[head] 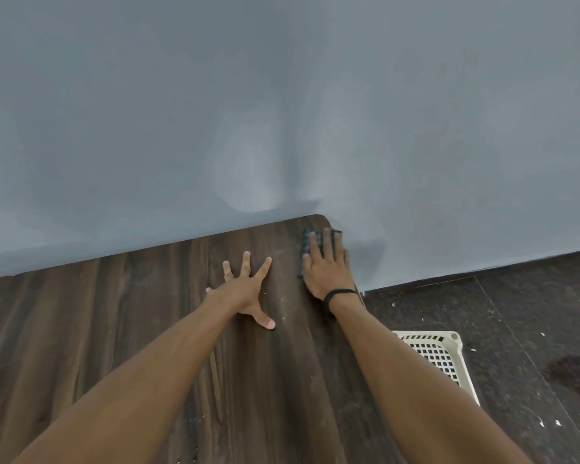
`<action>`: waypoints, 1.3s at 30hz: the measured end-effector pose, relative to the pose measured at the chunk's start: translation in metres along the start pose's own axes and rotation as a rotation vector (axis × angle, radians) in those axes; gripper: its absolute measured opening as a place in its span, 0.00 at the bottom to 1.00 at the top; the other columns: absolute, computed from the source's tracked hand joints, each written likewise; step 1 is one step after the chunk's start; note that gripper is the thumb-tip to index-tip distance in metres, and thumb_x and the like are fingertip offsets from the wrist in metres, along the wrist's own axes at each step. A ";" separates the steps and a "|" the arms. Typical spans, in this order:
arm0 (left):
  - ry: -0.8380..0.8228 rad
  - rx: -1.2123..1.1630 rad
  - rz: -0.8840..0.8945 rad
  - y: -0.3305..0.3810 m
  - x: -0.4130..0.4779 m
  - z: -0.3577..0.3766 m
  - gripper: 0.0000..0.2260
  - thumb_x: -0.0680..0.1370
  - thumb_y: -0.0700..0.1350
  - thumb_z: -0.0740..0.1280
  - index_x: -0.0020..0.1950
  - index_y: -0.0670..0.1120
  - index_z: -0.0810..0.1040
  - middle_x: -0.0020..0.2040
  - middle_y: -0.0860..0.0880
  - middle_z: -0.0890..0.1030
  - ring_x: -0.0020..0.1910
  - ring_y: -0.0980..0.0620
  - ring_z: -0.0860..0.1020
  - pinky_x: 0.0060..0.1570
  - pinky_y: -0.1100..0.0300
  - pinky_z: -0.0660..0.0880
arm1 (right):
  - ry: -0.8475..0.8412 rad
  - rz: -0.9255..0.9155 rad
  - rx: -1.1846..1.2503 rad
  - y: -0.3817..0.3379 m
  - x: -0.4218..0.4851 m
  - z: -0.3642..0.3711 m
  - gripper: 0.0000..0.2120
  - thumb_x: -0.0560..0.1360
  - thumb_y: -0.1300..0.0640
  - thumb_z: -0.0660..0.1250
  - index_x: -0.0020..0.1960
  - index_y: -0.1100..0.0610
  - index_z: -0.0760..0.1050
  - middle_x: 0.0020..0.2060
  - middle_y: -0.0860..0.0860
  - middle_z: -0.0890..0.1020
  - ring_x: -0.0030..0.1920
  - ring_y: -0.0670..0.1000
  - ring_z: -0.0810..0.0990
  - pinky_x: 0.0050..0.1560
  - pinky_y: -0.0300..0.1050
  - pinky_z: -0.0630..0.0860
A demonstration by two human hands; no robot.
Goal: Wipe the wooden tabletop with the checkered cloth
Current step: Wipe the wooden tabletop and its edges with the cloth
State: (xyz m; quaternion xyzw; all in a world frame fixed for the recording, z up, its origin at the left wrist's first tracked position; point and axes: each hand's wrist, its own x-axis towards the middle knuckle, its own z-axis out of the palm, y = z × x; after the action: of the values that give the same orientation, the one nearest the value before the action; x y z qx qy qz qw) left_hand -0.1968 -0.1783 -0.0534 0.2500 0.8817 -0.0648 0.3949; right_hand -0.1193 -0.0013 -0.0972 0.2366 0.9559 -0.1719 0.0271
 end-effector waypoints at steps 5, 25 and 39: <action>0.020 -0.024 0.008 0.001 -0.005 0.001 0.63 0.63 0.60 0.80 0.74 0.64 0.28 0.74 0.52 0.23 0.74 0.34 0.29 0.68 0.24 0.50 | -0.028 -0.167 -0.022 0.019 -0.001 0.000 0.27 0.86 0.45 0.43 0.83 0.47 0.42 0.82 0.49 0.41 0.81 0.51 0.37 0.78 0.51 0.38; 0.032 0.056 -0.007 -0.002 0.001 0.002 0.64 0.61 0.65 0.78 0.73 0.63 0.26 0.74 0.51 0.23 0.74 0.33 0.32 0.70 0.29 0.56 | 0.001 -0.174 0.032 0.004 0.024 0.003 0.28 0.85 0.45 0.45 0.83 0.49 0.44 0.82 0.49 0.44 0.81 0.51 0.39 0.79 0.51 0.40; 0.008 0.032 0.006 -0.002 0.001 0.000 0.64 0.63 0.62 0.79 0.73 0.62 0.26 0.73 0.51 0.22 0.73 0.32 0.30 0.69 0.27 0.54 | 0.015 -0.008 0.048 -0.001 0.054 -0.005 0.28 0.85 0.46 0.46 0.83 0.51 0.45 0.83 0.52 0.45 0.82 0.53 0.40 0.80 0.55 0.44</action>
State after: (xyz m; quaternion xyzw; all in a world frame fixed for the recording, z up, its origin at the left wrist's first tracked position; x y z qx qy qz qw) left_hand -0.1983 -0.1794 -0.0541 0.2591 0.8813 -0.0766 0.3878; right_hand -0.1676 0.0230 -0.0993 0.2347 0.9526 -0.1930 0.0134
